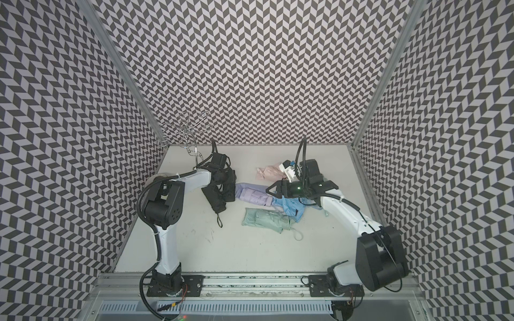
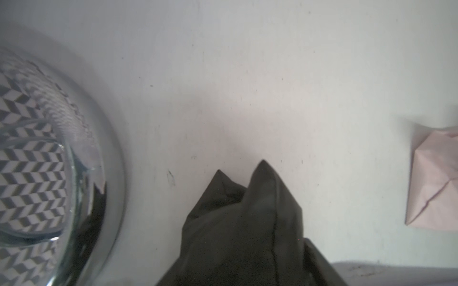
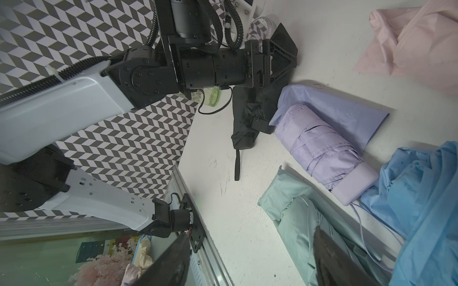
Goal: Take umbrellas out of sleeves
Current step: Pick up the umbrella from the center of the board.
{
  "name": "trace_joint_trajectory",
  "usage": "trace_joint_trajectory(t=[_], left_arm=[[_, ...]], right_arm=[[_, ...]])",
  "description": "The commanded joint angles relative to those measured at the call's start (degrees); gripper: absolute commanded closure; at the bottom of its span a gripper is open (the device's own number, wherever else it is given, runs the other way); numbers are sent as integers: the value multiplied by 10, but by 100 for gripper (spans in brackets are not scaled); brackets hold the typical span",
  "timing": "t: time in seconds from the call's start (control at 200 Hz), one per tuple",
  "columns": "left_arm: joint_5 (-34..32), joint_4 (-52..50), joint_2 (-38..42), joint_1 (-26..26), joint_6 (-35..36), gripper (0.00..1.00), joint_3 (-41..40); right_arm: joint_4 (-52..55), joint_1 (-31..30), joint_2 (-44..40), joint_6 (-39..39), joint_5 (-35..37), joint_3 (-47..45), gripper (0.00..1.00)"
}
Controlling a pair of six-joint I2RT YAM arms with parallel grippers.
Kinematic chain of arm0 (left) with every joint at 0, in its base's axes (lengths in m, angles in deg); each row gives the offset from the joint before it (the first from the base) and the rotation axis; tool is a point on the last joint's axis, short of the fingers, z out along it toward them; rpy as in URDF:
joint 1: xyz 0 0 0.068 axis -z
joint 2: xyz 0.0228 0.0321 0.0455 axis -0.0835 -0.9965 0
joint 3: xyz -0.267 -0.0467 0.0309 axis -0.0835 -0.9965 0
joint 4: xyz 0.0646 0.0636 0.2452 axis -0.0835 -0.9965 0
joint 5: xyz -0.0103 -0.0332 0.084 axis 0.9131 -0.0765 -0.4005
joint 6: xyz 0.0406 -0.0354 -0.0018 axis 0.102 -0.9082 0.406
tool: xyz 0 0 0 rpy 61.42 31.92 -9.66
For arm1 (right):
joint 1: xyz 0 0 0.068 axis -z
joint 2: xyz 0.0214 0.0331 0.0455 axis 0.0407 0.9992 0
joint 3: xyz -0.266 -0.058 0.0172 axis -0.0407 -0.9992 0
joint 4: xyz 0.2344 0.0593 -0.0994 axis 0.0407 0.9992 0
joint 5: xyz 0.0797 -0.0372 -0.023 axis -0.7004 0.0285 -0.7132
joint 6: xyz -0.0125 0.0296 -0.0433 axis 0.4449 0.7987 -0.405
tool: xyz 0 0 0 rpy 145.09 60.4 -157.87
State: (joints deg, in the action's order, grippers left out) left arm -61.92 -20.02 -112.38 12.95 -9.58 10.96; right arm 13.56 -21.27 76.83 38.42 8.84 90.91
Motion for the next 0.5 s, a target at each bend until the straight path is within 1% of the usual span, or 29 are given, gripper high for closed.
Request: trace_joint_trajectory(t=[0.0,0.06,0.085,0.12,0.2,0.341,0.361,0.496], left_arm=[[16,0,-8,5,-11,58,-9],[19,1,1,6,-13,66,-18],[22,1,5,6,-14,72,-22],[26,2,12,6,-16,79,-29],[35,1,30,6,-22,85,-42],[70,0,73,6,-34,86,-64],[76,0,81,6,-51,86,-67],[111,2,145,7,-90,86,-98]], right_arm=[[-8,1,-15,-16,-8,-5,24],[-10,1,-17,-16,-9,-6,23],[-10,0,-18,-16,-10,-5,24],[-12,0,-19,-14,-11,-7,23],[-17,0,-24,-9,-14,-9,23],[-20,0,-35,-7,-16,-11,24],[-20,1,-36,-7,-16,-11,23],[-28,0,-58,1,-18,-23,23]])
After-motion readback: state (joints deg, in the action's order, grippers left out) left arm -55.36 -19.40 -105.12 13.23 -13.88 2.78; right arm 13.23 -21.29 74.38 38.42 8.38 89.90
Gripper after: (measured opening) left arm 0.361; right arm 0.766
